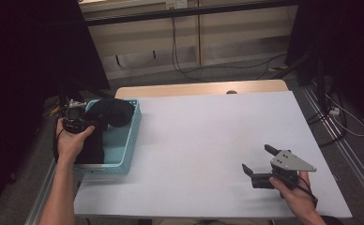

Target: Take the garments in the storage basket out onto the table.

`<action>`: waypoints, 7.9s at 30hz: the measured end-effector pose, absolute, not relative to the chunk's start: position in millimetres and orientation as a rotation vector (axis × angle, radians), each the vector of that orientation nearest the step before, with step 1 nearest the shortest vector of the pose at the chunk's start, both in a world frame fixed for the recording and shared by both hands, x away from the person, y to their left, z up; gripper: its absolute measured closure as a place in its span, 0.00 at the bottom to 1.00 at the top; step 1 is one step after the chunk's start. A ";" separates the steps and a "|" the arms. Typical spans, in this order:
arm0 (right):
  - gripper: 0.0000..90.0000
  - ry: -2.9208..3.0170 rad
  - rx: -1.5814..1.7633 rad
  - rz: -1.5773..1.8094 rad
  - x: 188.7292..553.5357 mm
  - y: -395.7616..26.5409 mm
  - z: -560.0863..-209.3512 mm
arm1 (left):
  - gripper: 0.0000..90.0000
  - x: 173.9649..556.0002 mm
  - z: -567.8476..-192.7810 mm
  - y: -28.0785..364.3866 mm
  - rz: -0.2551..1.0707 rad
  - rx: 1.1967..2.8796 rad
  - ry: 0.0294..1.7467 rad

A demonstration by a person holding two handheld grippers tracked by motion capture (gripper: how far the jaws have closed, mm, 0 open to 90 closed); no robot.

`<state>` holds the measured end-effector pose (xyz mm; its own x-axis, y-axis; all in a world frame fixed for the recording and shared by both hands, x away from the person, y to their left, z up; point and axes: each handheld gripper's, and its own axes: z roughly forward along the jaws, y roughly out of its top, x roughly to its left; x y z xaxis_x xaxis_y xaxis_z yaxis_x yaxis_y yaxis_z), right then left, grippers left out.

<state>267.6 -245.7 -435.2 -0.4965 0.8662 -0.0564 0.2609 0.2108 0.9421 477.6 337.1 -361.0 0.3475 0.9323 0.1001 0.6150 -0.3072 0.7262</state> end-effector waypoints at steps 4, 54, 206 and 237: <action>0.01 1.885 1.042 1.292 267.4 -245.7 -435.1 | 0.70 469.8 -355.6 340.2 0.706 2.010 1.337; 0.01 1.893 1.036 1.298 269.9 -242.8 -435.1 | 0.70 395.6 -289.2 315.7 0.765 1.695 1.191; 0.01 1.934 0.994 1.311 267.7 -239.5 -435.5 | 0.51 443.2 -433.9 39.7 0.265 2.067 0.797; 0.01 1.959 0.993 1.316 277.0 -225.2 -438.0 | 0.05 413.2 -407.7 82.5 0.345 1.996 0.723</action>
<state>277.0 -225.2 -438.0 -0.5596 0.8269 -0.0547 0.2622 0.2392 0.9349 413.2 82.5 -407.7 0.7854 0.6169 -0.0505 0.3486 -0.3736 0.8596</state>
